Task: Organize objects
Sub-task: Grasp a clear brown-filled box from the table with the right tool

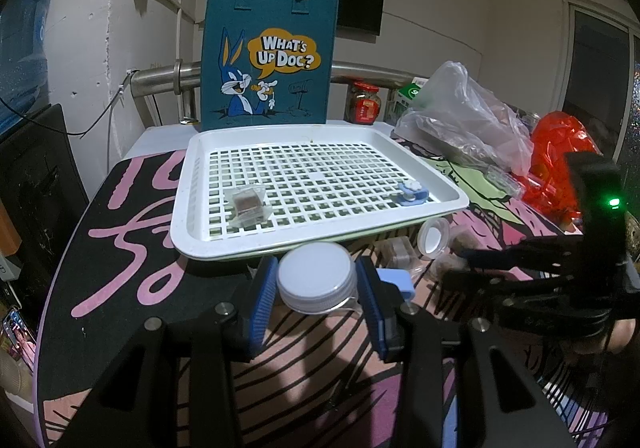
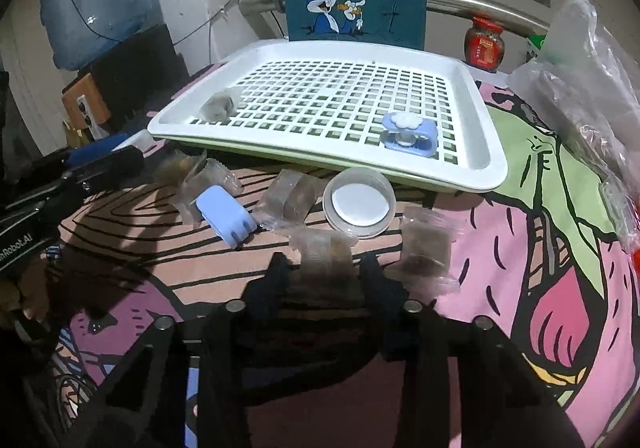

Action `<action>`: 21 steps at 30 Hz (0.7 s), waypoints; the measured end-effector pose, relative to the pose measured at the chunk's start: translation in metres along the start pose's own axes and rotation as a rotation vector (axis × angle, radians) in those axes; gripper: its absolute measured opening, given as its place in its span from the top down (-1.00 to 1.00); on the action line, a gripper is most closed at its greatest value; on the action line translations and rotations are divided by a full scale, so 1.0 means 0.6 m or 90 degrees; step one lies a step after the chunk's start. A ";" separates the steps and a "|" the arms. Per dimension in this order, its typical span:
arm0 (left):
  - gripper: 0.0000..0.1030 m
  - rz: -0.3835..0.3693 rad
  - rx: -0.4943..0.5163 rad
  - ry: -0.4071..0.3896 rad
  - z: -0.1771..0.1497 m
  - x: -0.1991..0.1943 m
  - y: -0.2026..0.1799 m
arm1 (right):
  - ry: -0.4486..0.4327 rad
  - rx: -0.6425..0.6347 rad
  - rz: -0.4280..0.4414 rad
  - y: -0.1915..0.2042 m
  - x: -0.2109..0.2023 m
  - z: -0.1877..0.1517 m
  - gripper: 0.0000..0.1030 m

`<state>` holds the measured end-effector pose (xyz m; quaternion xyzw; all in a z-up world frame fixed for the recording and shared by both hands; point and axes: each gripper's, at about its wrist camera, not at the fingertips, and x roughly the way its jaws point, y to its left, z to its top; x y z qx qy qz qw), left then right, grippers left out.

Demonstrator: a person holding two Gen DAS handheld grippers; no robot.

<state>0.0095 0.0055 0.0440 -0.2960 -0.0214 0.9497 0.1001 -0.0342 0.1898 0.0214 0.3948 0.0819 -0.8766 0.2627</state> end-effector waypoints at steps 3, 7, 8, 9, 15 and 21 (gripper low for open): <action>0.23 0.000 0.001 0.001 0.000 0.000 -0.001 | -0.031 0.004 0.017 0.004 -0.022 0.001 0.49; 0.23 0.000 0.000 -0.001 0.000 0.000 0.000 | -0.048 -0.014 0.009 0.020 -0.036 0.013 0.49; 0.23 0.000 -0.001 -0.002 -0.001 -0.001 0.000 | -0.046 -0.016 0.008 0.023 -0.036 0.013 0.49; 0.23 -0.001 -0.002 -0.003 -0.001 -0.001 0.000 | -0.044 -0.020 0.005 0.026 -0.035 0.010 0.49; 0.23 -0.003 0.002 0.000 0.000 0.001 0.000 | 0.016 -0.033 -0.011 0.021 -0.013 -0.017 0.42; 0.23 -0.003 0.002 0.000 0.000 0.000 0.000 | 0.030 -0.043 -0.014 0.025 -0.001 -0.017 0.32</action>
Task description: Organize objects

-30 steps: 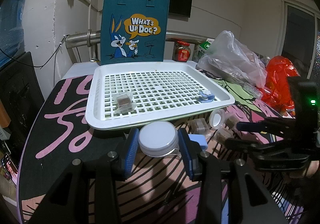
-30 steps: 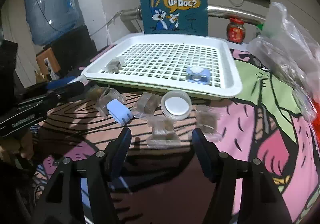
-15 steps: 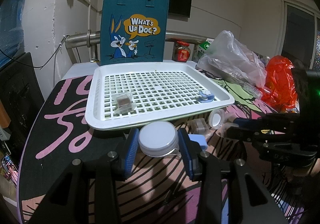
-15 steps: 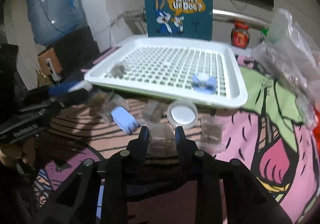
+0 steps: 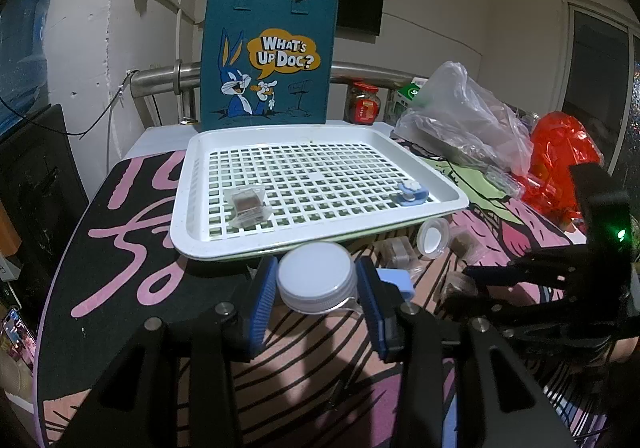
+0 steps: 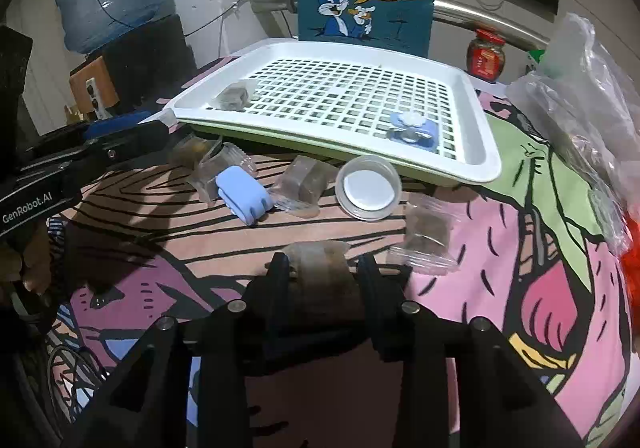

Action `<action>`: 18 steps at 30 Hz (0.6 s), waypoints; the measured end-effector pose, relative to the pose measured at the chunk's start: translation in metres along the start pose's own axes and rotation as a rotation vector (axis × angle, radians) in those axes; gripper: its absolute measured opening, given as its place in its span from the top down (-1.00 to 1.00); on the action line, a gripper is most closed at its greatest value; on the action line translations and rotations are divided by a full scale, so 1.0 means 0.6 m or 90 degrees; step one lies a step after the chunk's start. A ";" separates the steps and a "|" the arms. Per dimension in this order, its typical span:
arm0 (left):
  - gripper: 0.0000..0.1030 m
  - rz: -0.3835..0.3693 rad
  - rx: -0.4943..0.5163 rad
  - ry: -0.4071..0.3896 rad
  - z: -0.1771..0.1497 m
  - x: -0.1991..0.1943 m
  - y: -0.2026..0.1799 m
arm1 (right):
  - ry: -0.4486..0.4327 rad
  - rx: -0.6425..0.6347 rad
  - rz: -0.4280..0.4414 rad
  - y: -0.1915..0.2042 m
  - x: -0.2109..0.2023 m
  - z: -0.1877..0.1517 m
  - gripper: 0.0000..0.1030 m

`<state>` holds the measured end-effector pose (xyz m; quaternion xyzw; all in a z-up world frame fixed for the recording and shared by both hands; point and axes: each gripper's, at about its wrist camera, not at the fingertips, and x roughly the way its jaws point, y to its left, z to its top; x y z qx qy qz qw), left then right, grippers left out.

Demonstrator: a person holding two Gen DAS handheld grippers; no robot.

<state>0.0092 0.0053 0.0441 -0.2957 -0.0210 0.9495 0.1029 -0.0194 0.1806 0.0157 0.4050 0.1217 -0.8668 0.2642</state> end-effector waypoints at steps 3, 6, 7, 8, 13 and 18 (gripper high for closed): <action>0.23 0.000 0.001 -0.001 0.000 0.000 0.000 | 0.010 -0.010 0.000 0.003 0.006 0.001 0.34; 0.23 0.000 0.000 -0.002 0.000 -0.001 0.001 | -0.003 -0.010 0.005 0.001 0.000 0.000 0.41; 0.23 0.001 0.000 -0.002 0.000 -0.001 0.001 | -0.016 -0.001 0.013 0.000 -0.006 0.000 0.42; 0.23 0.001 0.001 -0.002 0.000 -0.001 0.001 | -0.028 0.006 0.018 -0.002 -0.012 0.001 0.43; 0.23 0.001 0.003 -0.004 0.001 -0.002 0.003 | -0.098 0.023 0.032 0.002 -0.046 0.024 0.43; 0.23 0.001 0.004 -0.006 0.001 -0.003 0.004 | -0.144 0.029 0.027 0.007 -0.056 0.030 0.43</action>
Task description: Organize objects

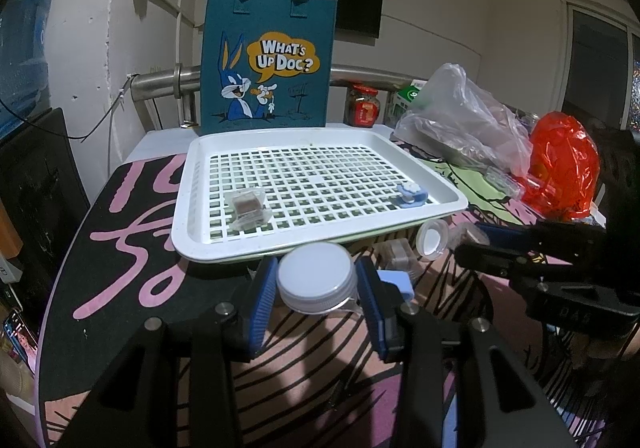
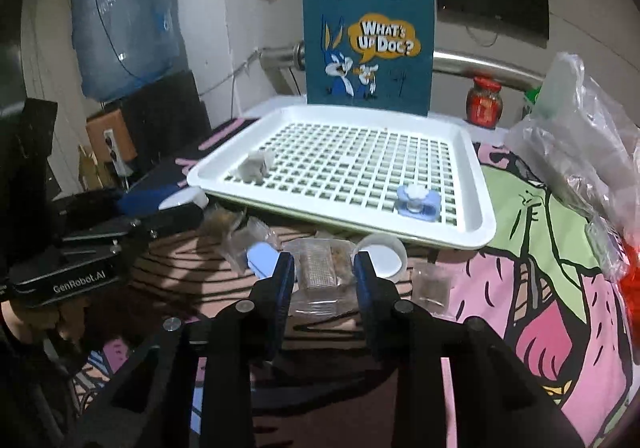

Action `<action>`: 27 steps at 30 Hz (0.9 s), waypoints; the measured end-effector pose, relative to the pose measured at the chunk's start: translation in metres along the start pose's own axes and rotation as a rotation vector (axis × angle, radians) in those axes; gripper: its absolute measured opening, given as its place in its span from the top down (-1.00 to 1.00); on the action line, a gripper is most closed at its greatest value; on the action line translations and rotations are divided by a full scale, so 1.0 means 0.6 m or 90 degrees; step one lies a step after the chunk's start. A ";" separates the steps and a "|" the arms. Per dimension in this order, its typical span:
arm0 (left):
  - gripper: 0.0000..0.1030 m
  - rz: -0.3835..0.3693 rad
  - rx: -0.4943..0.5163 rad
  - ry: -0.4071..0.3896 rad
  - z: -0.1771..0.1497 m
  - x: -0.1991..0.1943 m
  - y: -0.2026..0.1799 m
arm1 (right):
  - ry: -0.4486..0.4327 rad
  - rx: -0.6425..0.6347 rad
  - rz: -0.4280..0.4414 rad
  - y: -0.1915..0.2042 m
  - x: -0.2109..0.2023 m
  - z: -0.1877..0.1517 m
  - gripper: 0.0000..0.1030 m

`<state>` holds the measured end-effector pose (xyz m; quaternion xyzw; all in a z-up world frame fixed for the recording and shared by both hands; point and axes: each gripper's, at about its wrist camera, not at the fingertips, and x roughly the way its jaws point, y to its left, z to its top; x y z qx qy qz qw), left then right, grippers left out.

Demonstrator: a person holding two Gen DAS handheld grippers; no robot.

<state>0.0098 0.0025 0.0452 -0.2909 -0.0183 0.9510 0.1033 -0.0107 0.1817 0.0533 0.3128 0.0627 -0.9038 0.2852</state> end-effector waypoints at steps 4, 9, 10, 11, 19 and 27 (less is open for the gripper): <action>0.23 0.000 0.000 -0.001 0.000 0.000 -0.001 | -0.019 0.009 -0.006 -0.006 0.001 -0.007 0.43; 0.23 0.002 0.005 -0.002 0.001 -0.001 -0.002 | -0.037 0.016 -0.003 -0.011 -0.006 -0.007 0.43; 0.23 0.002 0.006 -0.002 0.001 -0.001 -0.001 | -0.039 0.017 -0.003 -0.011 -0.008 -0.008 0.43; 0.23 0.002 0.006 -0.002 0.001 -0.001 -0.001 | -0.041 0.017 -0.001 -0.012 -0.008 -0.008 0.42; 0.23 0.002 0.006 -0.002 0.001 -0.001 -0.001 | -0.048 0.025 0.003 -0.016 -0.012 -0.010 0.42; 0.23 0.002 0.006 -0.002 0.000 -0.001 -0.001 | -0.046 0.028 0.004 -0.019 -0.012 -0.010 0.42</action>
